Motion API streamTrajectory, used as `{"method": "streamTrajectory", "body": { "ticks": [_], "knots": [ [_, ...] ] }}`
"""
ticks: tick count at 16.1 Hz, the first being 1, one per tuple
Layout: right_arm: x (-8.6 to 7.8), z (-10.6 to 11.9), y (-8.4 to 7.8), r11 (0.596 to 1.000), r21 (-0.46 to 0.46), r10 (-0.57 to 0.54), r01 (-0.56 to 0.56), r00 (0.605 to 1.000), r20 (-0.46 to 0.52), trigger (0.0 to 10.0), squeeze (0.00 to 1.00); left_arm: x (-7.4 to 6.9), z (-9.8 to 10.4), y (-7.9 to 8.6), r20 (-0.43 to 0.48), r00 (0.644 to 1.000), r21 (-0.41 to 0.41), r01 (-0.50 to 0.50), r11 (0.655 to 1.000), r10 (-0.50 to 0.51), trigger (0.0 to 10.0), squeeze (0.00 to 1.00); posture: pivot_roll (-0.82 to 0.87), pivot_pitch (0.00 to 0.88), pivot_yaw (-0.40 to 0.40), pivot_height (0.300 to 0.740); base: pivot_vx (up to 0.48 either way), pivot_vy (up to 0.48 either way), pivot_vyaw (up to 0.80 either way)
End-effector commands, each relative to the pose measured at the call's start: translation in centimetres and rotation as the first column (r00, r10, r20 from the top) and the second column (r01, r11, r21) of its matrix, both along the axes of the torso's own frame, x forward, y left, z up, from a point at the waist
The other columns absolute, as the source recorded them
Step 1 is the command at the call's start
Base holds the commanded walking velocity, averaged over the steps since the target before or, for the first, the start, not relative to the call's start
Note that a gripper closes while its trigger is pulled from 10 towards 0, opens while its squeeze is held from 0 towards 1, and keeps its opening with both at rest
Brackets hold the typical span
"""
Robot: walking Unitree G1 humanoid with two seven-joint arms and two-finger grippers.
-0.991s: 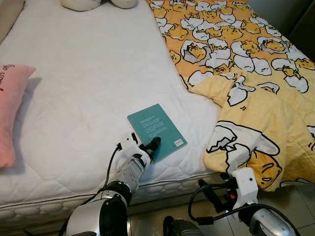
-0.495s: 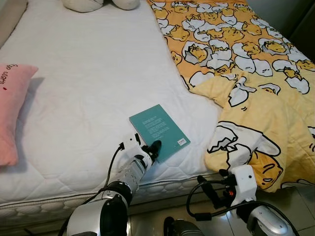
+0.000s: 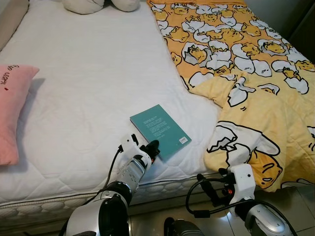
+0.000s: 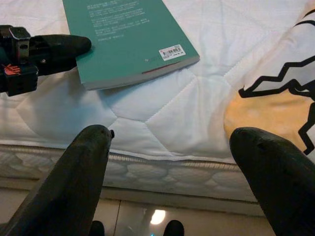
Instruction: Clean up the room
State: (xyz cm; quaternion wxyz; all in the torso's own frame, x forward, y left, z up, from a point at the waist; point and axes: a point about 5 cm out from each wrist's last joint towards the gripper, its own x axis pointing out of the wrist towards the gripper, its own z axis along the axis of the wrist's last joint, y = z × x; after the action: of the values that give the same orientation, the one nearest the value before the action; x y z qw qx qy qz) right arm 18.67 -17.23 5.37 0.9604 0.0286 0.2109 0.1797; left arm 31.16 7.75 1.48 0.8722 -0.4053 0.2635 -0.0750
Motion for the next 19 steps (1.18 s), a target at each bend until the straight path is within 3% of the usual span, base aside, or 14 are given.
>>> {"method": "streamTrajectory", "body": {
  "ticks": [1, 4, 5, 7, 8, 10, 11, 12, 13, 14, 15, 16, 17, 19],
  "knots": [
    [0.0, -0.2, -0.6, 1.0, -0.006, -0.027, 0.027, 1.0, -0.004, 10.0, 0.0, 0.1, 0.5, -1.6, 0.007, 0.999, -0.042, 0.033, 0.999, -0.033, 0.0, 0.0, -0.34, 0.08, -0.05, 0.74, 0.0, 0.0, 0.0],
    [0.8, 0.1, -0.1, 1.0, 0.003, -0.027, 0.027, 0.999, 0.025, 10.0, 0.0, 1.3, 1.7, -0.3, 0.06, 0.998, -0.06, -0.012, 0.998, 0.015, 0.0, 0.0, -0.32, 0.065, -0.029, 0.74, 0.0, 0.0, 0.0],
    [1.4, 0.5, -0.1, 0.999, -0.005, -0.048, 0.048, 0.997, 0.052, 10.0, 0.0, 2.0, 2.3, 1.0, 0.108, 0.994, -0.018, -0.016, 1.0, 0.018, 0.0, 0.0, -0.31, 0.059, -0.021, 0.74, 0.0, 0.0, 0.0],
    [2.3, 1.2, -0.1, 0.997, 0.006, -0.081, 0.08, 0.992, 0.099, 10.0, 0.0, 2.9, 3.3, 3.0, 0.202, 0.978, 0.183, 0.012, 0.983, -0.049, 0.0, 0.0, -0.28, 0.046, -0.002, 0.74, 0.0, 0.0, 0.0],
    [3.1, 1.6, 0.0, 0.994, 0.012, -0.105, 0.104, 0.986, 0.128, 10.0, 0.0, 3.4, 4.0, 4.8, 0.261, 0.961, 0.325, -0.003, 0.946, -0.087, 0.0, 0.0, -0.25, 0.034, 0.014, 0.74, 0.0, 0.0, 0.0],
    [4.2, 1.8, 0.2, 0.992, 0.022, -0.129, 0.127, 0.979, 0.158, 10.0, 0.0, 3.9, 5.2, 8.5, 0.326, 0.942, 0.456, -0.081, 0.886, -0.081, 0.0, 0.0, -0.19, 0.008, 0.037, 0.74, 0.0, 0.0, 0.0],
    [4.5, 1.7, 0.2, 0.99, 0.025, -0.14, 0.137, 0.977, 0.163, 10.0, 0.0, 3.9, 5.5, 9.5, 0.332, 0.941, 0.485, -0.11, 0.867, -0.066, 0.0, 0.0, -0.18, 0.0, 0.039, 0.74, 0.0, 0.0, 0.0],
    [5.1, 1.7, 0.3, 0.987, 0.032, -0.162, 0.159, 0.971, 0.175, 10.0, 0.0, 3.9, 6.1, 11.4, 0.359, 0.93, 0.586, -0.161, 0.794, -0.076, 0.0, 0.0, -0.16, 0.0, 0.042, 0.74, 0.0, 0.0, 0.0],
    [5.8, 2.1, 0.2, 0.981, 0.036, -0.193, 0.19, 0.959, 0.208, 10.0, 0.0, 3.1, 6.4, 12.6, 0.395, 0.91, 0.687, -0.2, 0.699, -0.128, 0.0, 0.0, -0.14, 0.0, 0.05, 0.74, 0.0, 0.0, 0.0],
    [6.1, 2.4, 0.1, 0.978, 0.038, -0.21, 0.207, 0.951, 0.227, 10.0, 0.0, 2.6, 6.5, 13.1, 0.411, 0.898, 0.725, -0.217, 0.654, -0.158, 0.0, 0.0, -0.14, 0.0, 0.05, 0.74, 0.0, 0.0, 0.0],
    [6.8, 2.8, -0.2, 0.973, 0.015, -0.227, 0.231, 0.94, 0.254, 10.0, 0.0, 1.4, 6.5, 13.3, 0.432, 0.873, 0.787, -0.242, 0.567, -0.227, 0.0, 0.0, -0.12, 0.0, 0.049, 0.74, 0.0, 0.0, 0.58],
    [7.3, 3.2, -0.5, 0.97, 0.007, -0.235, 0.243, 0.931, 0.281, 10.0, 0.0, 0.7, 7.0, 13.0, 0.456, 0.855, 0.796, -0.268, 0.543, -0.247, 0.0, 0.0, -0.1, 0.0, 0.042, 0.74, 0.0, 0.0, 0.58],
    [7.5, 3.2, -0.6, 0.97, 0.006, -0.236, 0.245, 0.929, 0.286, 10.0, 0.0, 0.7, 7.1, 12.9, 0.461, 0.852, 0.796, -0.274, 0.54, -0.248, 0.0, 0.0, -0.09, 0.0, 0.04, 0.74, 0.0, 0.0, 0.58],
    [8.9, 3.7, -0.6, 0.972, -0.005, -0.219, 0.233, 0.92, 0.325, 10.0, 0.0, 0.6, 8.1, 11.1, 0.515, 0.803, 0.791, -0.312, 0.525, -0.299, 0.0, 0.0, -0.06, 0.0, 0.009, 0.74, 0.0, 0.0, 0.57]
  ]
}}
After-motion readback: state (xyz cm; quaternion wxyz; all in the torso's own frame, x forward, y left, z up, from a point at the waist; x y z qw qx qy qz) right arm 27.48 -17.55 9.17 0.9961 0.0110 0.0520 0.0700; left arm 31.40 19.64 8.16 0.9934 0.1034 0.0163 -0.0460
